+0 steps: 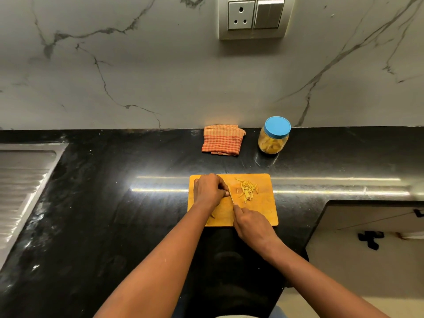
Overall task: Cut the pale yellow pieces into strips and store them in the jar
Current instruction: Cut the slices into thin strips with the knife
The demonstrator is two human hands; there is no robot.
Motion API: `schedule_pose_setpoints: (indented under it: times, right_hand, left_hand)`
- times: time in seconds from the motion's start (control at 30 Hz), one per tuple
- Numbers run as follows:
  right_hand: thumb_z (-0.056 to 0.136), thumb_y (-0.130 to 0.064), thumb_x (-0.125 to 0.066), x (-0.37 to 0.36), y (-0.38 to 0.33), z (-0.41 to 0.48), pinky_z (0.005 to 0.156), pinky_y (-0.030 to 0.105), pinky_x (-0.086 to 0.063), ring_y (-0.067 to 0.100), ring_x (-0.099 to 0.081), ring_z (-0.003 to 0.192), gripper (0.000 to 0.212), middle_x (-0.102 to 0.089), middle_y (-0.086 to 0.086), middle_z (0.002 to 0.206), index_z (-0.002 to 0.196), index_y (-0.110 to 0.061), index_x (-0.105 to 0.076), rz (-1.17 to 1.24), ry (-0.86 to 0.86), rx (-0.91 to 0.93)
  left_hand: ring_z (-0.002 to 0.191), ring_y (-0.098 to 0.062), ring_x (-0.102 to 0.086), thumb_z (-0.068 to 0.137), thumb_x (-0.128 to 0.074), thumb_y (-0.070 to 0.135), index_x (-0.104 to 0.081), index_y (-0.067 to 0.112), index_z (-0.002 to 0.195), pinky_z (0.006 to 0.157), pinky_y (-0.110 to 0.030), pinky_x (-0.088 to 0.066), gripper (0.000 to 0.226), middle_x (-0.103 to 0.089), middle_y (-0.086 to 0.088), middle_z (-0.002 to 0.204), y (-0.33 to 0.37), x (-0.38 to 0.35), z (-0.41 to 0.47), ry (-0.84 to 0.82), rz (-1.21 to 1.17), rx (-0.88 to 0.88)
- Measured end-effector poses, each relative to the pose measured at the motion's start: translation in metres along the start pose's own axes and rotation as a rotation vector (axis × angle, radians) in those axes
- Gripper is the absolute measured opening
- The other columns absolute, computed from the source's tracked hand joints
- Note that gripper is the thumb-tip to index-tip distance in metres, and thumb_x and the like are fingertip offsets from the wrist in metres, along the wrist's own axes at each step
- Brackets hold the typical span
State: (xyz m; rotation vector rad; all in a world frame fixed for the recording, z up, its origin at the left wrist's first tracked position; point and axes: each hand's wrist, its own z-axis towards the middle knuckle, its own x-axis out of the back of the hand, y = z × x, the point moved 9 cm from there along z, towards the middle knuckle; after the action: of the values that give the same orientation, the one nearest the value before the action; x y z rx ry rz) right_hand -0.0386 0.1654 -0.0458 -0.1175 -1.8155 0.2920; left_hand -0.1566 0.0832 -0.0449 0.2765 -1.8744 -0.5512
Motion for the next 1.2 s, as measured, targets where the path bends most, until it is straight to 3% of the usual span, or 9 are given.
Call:
schedule_pose_setpoints:
  times: [0.2,0.43,0.9,1.2]
  right_hand:
    - [0.103,-0.013,-0.039,-0.005,-0.005,-0.006,0.078,0.035,-0.053,0.025,-0.063,0.094,0.049,-0.060,0.013,0.117,0.149,-0.003,-0.025,-0.124,-0.005,0.049]
    - [0.103,-0.026,-0.034,0.007,0.023,-0.004,0.082,0.033,-0.051,0.024,-0.063,0.099,0.049,-0.061,0.008,0.123,0.149,-0.009,-0.031,0.013,0.069,-0.085]
    - [0.102,-0.031,-0.038,0.007,0.002,-0.002,0.081,0.032,-0.053,0.022,-0.064,0.096,0.046,-0.065,0.007,0.116,0.144,-0.012,-0.042,0.151,0.132,-0.027]
    - [0.102,-0.030,-0.038,0.004,0.005,0.004,0.082,0.036,-0.053,0.025,-0.064,0.096,0.042,-0.066,0.009,0.115,0.138,-0.010,-0.046,0.156,0.079,-0.017]
  left_hand:
    - [0.078,-0.006,-0.065,0.073,-0.084,0.032,-0.078,0.026,0.082,0.076,-0.032,-0.056,0.013,-0.073,0.009,0.081,0.000,0.001,0.000,-0.005,0.013,-0.004]
    - [0.080,-0.007,-0.065,0.071,-0.085,0.034,-0.077,0.025,0.082,0.072,-0.028,-0.054,0.016,-0.073,0.008,0.083,-0.002,0.001,0.001,-0.016,0.004,0.003]
    - [0.077,-0.006,-0.065,0.072,-0.085,0.030,-0.077,0.025,0.080,0.069,-0.028,-0.054,0.012,-0.073,0.009,0.079,-0.002,0.003,0.001,-0.017,-0.007,0.014]
    - [0.075,-0.006,-0.065,0.071,-0.085,0.031,-0.077,0.026,0.078,0.071,-0.031,-0.057,0.012,-0.072,0.009,0.077,-0.003,0.002,0.004,-0.040,-0.008,0.026]
